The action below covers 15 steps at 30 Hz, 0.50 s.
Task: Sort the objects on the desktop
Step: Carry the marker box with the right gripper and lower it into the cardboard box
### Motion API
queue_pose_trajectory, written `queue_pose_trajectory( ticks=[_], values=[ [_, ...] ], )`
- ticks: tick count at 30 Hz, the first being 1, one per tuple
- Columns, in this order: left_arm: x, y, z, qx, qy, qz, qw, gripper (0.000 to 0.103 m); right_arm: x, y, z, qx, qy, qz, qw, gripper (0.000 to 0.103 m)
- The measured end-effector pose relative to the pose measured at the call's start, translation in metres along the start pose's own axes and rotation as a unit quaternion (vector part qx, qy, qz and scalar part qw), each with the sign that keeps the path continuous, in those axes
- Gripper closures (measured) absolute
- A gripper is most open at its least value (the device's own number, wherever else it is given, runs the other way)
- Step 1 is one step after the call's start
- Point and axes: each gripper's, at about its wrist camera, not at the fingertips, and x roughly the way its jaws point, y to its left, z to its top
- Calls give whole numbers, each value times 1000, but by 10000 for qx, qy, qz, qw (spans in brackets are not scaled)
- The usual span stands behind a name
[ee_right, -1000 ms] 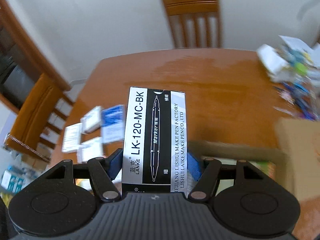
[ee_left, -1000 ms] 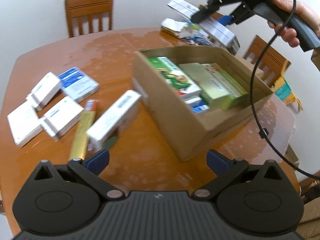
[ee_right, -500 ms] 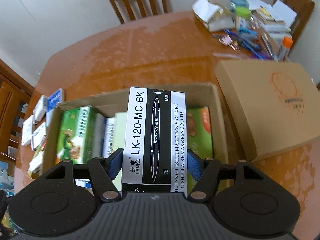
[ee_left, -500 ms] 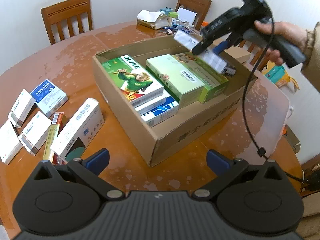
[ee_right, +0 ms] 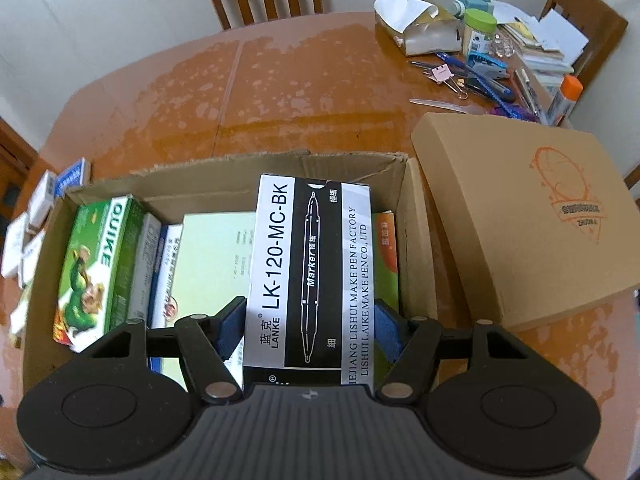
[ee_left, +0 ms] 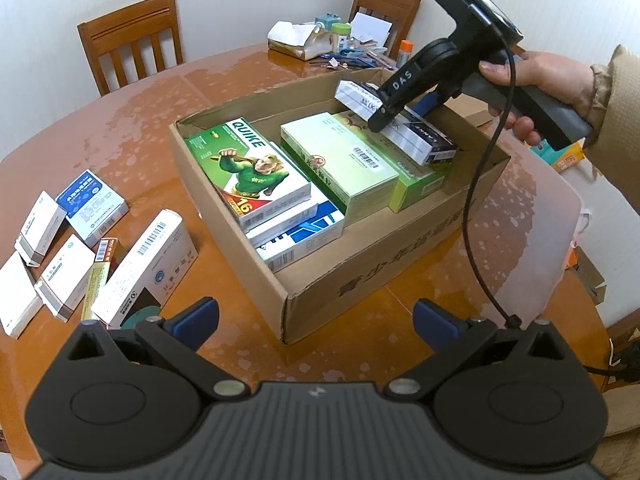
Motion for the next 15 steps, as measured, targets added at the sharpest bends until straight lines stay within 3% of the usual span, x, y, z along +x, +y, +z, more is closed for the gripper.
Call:
queue_pose_trajectory(
  ticks=[15],
  values=[
    [0,6,-1,1,-48,-135,9999,0,3,13,0,-200,55,-541,9983,31]
  ],
)
